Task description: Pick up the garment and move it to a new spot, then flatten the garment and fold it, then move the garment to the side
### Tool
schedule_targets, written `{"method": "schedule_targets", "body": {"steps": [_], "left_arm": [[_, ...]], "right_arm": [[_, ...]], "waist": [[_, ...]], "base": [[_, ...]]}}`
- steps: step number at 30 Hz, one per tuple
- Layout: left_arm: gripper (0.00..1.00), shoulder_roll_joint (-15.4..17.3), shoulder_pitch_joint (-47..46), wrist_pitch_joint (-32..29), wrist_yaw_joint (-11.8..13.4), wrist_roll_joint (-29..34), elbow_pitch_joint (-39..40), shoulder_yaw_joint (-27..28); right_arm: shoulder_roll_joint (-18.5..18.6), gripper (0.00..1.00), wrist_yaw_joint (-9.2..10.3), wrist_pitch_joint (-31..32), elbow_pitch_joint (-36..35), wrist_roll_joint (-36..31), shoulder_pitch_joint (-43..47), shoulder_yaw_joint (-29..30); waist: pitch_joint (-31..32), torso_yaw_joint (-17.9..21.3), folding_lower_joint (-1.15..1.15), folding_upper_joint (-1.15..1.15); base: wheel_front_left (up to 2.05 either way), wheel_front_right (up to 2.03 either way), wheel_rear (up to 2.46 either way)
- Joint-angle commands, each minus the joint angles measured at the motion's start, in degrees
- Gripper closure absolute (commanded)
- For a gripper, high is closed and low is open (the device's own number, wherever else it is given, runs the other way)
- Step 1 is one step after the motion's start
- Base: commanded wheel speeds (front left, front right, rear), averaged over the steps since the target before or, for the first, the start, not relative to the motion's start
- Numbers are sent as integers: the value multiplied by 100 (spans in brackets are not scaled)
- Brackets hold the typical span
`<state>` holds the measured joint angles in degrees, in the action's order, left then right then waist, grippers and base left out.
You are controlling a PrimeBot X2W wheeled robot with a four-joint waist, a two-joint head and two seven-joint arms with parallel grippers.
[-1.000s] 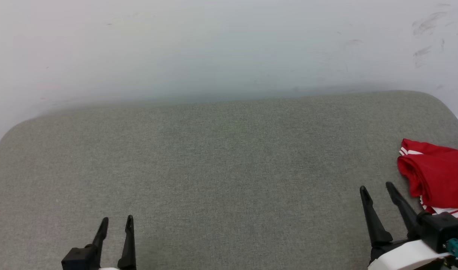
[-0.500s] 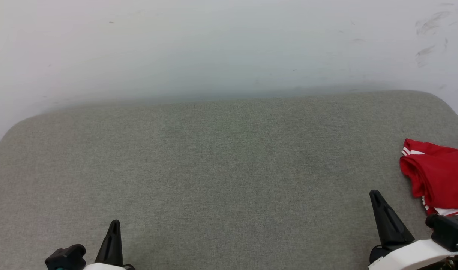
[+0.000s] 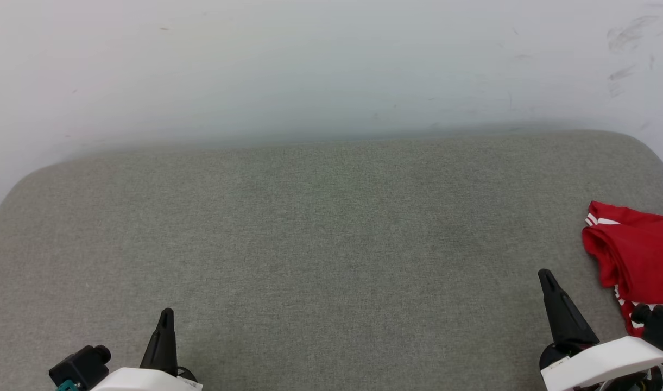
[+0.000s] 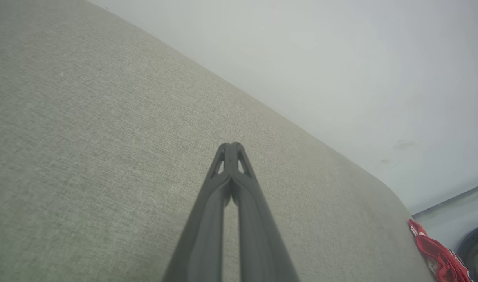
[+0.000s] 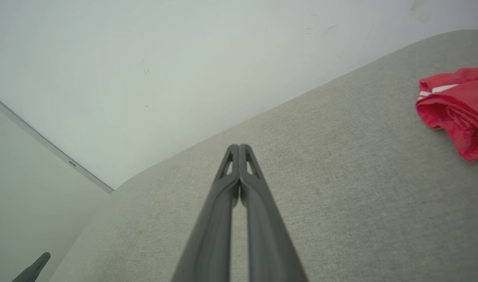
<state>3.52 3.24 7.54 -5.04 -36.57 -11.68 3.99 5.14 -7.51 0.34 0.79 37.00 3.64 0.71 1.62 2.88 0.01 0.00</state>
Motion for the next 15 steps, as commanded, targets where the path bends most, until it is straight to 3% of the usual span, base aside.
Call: {"method": "schedule_targets", "body": {"steps": [1,15], "left_arm": [[100,17,-165,-48,-27,-221,54,31],[100,1,-328,-312,-71,-1261,2,75]], "right_arm": [[33,100,1,8,-22,234,-191,25],[21,100,1,86,235,1309,-353,82]], "waist": [[-3,-5,0,0],[-27,-43,0,0]], "base": [[0,0,0],[0,0,0]]}}
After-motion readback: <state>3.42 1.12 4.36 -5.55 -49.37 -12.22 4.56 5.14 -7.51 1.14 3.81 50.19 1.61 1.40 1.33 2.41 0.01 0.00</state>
